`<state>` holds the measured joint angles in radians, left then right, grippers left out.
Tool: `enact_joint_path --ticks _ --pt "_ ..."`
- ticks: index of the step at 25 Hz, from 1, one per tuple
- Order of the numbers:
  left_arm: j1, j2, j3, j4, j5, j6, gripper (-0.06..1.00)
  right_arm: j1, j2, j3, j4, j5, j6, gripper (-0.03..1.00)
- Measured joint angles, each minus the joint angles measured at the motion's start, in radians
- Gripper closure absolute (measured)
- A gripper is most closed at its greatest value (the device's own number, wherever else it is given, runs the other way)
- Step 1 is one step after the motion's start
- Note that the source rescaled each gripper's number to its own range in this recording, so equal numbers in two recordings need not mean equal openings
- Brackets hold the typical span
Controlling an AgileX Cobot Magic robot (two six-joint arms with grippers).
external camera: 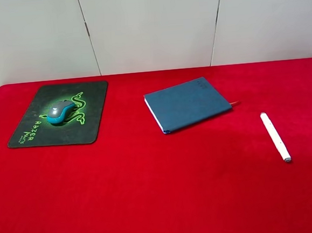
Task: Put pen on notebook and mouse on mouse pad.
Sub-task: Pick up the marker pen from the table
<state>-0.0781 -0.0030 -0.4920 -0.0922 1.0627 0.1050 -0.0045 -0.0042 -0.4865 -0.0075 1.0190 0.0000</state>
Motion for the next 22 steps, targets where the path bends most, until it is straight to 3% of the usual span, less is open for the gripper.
enact_joint_path --ticks 14,22 --pt "0.000 0.000 0.000 0.000 0.000 0.000 -0.05 0.000 0.005 -0.004 0.007 0.002 0.000 -0.03" --pt "0.000 0.000 0.000 0.000 0.000 0.000 -0.05 0.000 0.346 -0.119 0.029 -0.061 -0.010 -0.03"
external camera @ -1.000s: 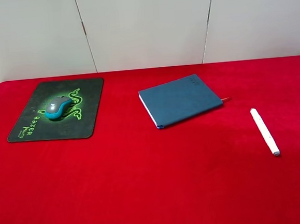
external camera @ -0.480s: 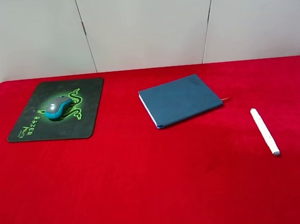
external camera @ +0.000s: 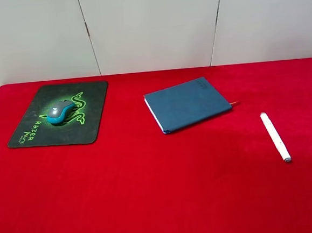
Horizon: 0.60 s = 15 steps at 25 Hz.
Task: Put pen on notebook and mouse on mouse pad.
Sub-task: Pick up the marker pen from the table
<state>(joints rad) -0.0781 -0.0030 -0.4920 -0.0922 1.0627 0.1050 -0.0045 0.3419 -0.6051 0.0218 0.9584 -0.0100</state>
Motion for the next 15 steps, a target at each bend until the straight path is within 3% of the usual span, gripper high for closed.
enact_joint_path --ticks 6,15 --pt "0.000 0.000 0.000 0.000 0.000 0.000 -0.05 0.000 0.360 -0.122 0.003 -0.065 -0.040 -0.03" --pt "0.000 0.000 0.000 0.000 0.000 0.000 -0.05 0.000 0.795 -0.313 0.005 -0.071 -0.055 -0.03"
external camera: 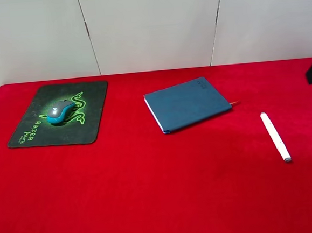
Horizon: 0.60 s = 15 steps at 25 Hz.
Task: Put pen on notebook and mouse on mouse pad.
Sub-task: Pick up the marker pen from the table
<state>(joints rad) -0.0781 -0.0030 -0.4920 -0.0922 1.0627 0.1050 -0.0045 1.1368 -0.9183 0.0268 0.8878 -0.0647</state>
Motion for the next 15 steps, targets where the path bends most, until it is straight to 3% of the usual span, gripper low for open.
enact_joint_path --ticks 15 --pt "0.000 0.000 0.000 0.000 0.000 0.000 -0.05 0.064 0.418 -0.073 -0.037 -0.029 0.113 -0.03"
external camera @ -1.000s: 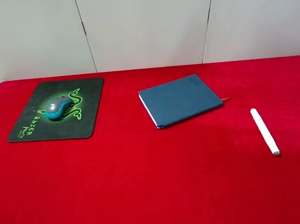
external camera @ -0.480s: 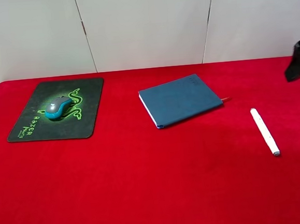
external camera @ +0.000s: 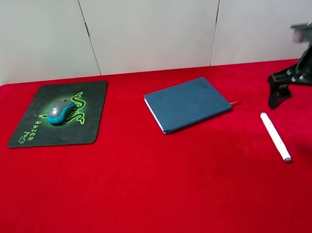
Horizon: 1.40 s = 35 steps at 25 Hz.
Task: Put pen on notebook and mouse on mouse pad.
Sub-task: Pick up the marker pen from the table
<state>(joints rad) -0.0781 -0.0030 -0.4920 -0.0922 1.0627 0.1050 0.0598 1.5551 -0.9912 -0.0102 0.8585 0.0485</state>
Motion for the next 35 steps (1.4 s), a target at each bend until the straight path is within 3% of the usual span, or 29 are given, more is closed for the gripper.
enact_joint_path --ticks 35 --pt "0.000 0.000 0.000 0.000 0.000 0.000 -0.05 0.000 0.314 -0.002 0.010 -0.138 0.019 -0.03"
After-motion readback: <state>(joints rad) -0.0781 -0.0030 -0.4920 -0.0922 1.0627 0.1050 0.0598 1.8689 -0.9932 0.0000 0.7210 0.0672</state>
